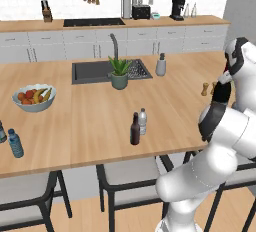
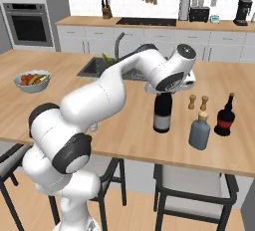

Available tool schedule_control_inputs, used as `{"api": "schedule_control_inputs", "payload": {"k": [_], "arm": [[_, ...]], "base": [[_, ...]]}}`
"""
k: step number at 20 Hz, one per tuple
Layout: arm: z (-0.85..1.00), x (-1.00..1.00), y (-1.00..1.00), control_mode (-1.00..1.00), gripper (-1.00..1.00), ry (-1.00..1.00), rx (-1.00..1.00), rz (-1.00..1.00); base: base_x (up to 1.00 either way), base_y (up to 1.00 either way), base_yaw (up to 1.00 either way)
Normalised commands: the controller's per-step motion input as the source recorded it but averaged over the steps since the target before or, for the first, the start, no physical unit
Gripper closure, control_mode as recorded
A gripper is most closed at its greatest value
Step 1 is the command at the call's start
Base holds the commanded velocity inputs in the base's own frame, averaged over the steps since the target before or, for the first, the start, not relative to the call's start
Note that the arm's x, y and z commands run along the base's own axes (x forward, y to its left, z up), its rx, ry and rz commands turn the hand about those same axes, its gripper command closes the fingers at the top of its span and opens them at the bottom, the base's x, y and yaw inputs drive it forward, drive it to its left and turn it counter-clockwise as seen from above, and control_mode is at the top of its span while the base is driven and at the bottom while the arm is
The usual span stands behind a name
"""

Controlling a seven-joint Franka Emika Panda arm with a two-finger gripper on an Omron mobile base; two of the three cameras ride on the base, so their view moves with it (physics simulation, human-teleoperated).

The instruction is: Move the plastic bottles in the middle to the plastics group, and the glass bottles in the middle to the glass group.

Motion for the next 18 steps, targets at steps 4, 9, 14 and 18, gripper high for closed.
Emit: {"api": "schedule_control_inputs", "payload": {"k": [4, 9, 14, 18], "arm": [[-0.63, 0.00, 0.00, -1.00, 1.00, -0.13, 0.00, 0.00], [-0.22, 0.00, 0.00, -1.00, 1.00, -0.18, 0.00, 0.00], [-0.12, 0.01, 0.00, -1.00, 1.00, -0.11, 0.00, 0.00], [0.03, 0.00, 0.00, -1.00, 1.00, 0.01, 0.00, 0.00]], "base": [[0.00, 0.00, 0.00], [0.00, 0.00, 0.00], [0.00, 0.00, 0.00], [0.00, 0.00, 0.00]]}}
